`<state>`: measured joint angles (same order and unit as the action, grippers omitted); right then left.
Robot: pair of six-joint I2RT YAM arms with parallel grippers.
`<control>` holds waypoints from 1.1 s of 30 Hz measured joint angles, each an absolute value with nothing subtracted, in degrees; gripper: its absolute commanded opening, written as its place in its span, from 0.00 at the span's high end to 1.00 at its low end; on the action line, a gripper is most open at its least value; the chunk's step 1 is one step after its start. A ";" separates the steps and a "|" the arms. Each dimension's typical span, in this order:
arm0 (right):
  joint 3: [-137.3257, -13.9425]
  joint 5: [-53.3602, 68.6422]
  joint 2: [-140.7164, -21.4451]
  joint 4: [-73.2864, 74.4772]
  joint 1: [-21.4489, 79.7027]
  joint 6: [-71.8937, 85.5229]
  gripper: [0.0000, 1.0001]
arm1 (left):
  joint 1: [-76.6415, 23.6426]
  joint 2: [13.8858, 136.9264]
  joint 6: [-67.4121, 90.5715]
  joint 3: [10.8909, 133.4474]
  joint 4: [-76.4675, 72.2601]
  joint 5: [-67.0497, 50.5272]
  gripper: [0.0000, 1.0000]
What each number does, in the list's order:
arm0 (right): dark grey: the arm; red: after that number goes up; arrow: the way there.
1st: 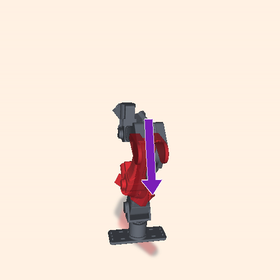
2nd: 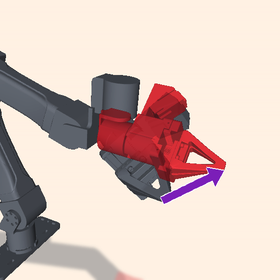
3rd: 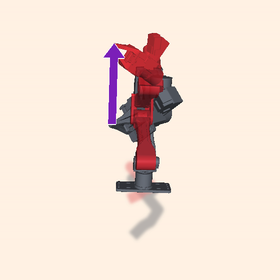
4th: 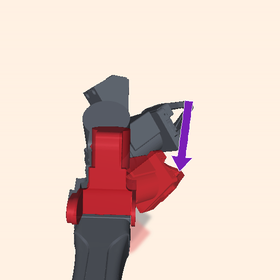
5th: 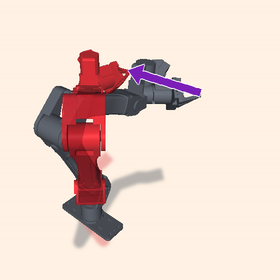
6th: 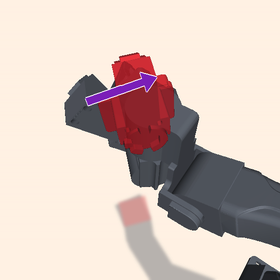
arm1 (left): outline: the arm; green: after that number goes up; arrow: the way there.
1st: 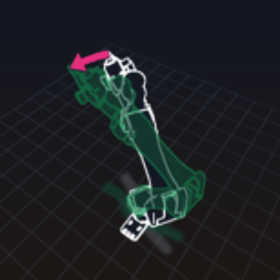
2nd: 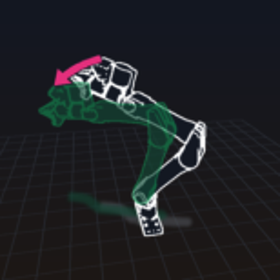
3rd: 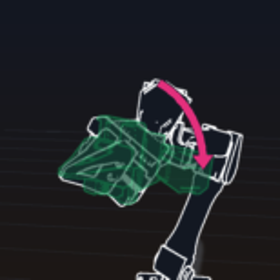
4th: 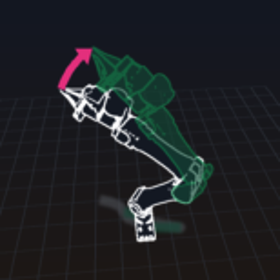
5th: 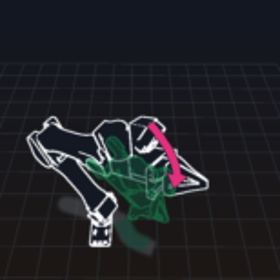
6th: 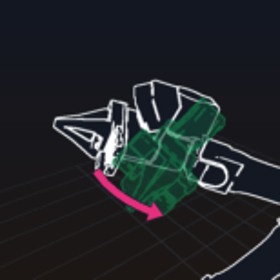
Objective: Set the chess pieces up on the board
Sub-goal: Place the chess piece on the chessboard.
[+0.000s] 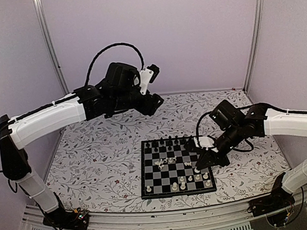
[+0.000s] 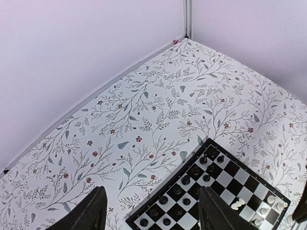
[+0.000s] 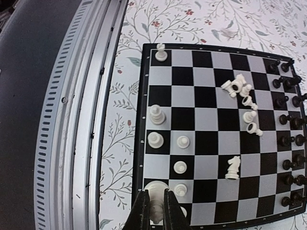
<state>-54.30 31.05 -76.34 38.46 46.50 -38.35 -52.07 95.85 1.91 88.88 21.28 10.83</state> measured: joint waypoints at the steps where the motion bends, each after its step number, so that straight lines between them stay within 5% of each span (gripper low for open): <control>1: -53.65 30.22 -76.34 38.44 47.94 -38.70 1.00 | -51.27 96.03 1.89 88.88 21.21 10.74 0.33; 15: -51.18 24.73 -83.40 33.89 54.22 -39.97 1.00 | -47.18 91.46 -0.67 74.98 14.46 15.38 0.28; 33: -51.75 20.99 -89.54 32.08 56.01 -39.62 0.99 | -47.16 91.18 -1.98 74.72 14.17 15.42 0.27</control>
